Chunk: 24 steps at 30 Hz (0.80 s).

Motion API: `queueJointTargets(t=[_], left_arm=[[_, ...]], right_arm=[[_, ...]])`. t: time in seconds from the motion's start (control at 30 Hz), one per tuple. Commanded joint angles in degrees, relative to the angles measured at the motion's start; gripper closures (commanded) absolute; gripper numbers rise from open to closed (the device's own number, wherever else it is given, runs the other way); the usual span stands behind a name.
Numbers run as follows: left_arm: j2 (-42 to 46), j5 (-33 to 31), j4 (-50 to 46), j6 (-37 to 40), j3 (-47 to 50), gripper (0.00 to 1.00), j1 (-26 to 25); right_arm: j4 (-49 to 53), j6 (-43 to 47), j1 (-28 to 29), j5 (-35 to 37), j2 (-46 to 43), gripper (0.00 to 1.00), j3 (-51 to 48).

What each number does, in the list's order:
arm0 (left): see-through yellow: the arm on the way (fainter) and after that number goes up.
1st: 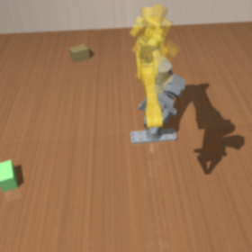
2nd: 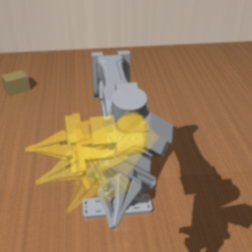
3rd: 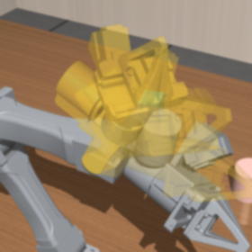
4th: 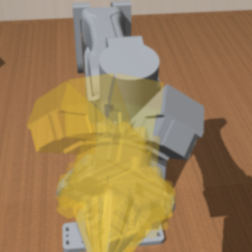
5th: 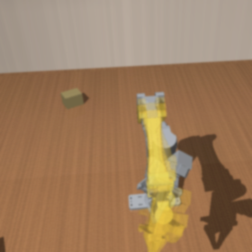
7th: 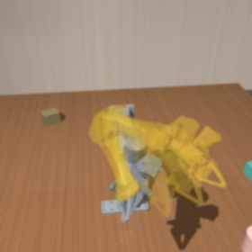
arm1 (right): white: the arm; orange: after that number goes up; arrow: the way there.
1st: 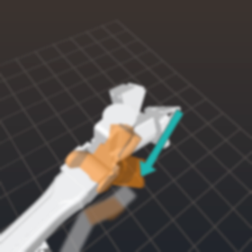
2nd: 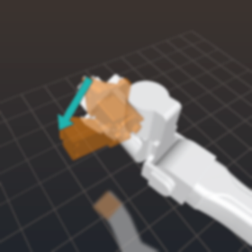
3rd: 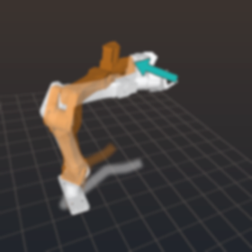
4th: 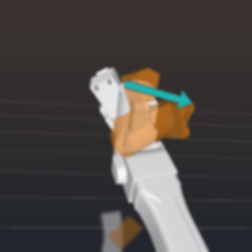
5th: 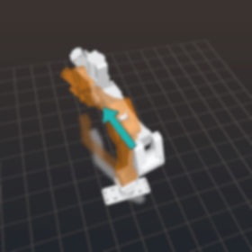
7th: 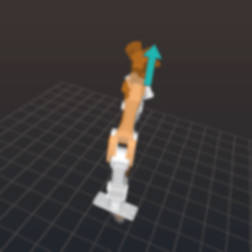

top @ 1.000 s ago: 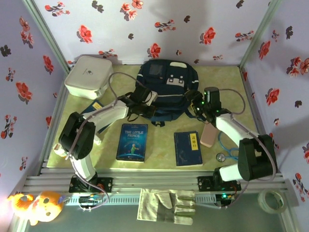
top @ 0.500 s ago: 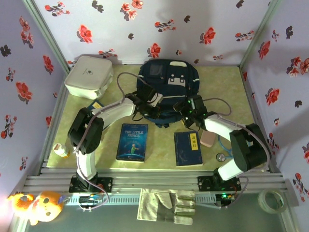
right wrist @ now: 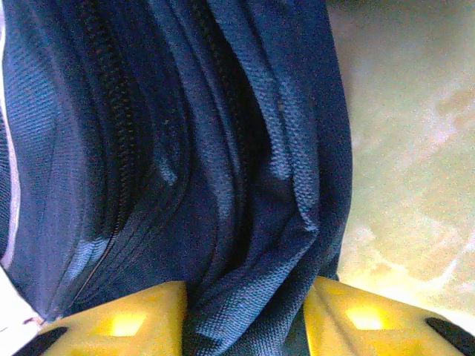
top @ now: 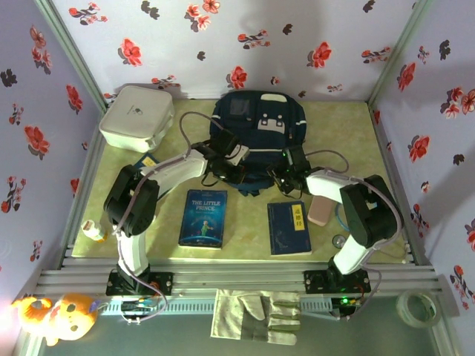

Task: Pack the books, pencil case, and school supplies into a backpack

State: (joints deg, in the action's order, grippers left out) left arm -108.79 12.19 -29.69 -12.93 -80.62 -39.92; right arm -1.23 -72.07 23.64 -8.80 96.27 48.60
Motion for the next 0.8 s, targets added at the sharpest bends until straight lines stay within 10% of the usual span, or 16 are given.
queueJointTargets(t=[0.0, 0.43, 0.77], left_arm=[[2.27, 4.09, -4.41, 2.85, 0.79, 1.0, 2.87], [4.37, 6.53, -3.43, 3.07, 5.48, 1.0, 10.3], [2.91, 8.12, 1.92, -1.55, 3.09, 1.0, 4.26]], right_arm=[[3.6, 4.12, -0.34, 8.27, 2.52, 0.59, 2.65], [5.61, 13.76, -3.41, 9.83, 8.4, 0.62, 9.74], [5.75, 14.05, -3.15, 7.59, -7.55, 0.35, 2.99]])
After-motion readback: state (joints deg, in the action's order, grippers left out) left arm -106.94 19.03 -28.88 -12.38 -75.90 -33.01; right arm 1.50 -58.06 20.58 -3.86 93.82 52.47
